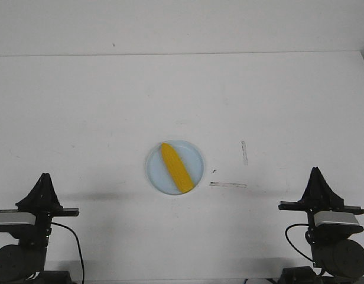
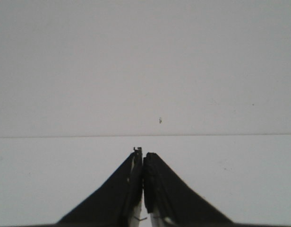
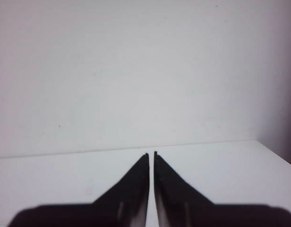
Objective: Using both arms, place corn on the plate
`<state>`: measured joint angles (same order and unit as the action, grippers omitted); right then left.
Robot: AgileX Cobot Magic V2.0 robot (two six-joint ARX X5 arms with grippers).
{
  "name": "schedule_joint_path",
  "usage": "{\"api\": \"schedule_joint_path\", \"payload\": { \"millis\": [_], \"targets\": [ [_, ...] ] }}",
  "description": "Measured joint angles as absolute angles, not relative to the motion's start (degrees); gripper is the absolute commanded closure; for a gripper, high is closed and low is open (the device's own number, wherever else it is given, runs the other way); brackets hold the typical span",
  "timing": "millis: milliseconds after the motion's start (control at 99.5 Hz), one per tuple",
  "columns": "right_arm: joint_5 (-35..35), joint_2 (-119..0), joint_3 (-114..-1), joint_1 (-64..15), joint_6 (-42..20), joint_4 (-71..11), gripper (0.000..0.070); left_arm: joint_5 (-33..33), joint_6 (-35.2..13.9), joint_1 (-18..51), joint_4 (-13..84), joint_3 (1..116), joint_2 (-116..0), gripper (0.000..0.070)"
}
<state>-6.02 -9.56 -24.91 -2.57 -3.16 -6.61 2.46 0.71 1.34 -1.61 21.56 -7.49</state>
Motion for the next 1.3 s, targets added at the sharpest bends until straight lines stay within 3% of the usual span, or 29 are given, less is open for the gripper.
{"api": "schedule_joint_path", "payload": {
  "millis": [392, 723, 1296],
  "targets": [
    [-6.02, -9.56, -24.91, -2.57, -3.16, -6.61, 0.0684, 2.5, 0.67, 1.37, 0.3, 13.54, -5.63, 0.0699],
    [-6.02, -9.54, -24.91, -2.57, -3.16, -6.61, 0.0684, 1.63, 0.64, 1.37, -8.51, 2.11, -0.49, 0.0698],
    [-6.02, -9.52, -24.91, -2.57, -3.16, -6.59, 0.0684, 1.58, 0.64, 1.37, -8.47, 1.98, -0.3, 0.0698]
  ]
}}
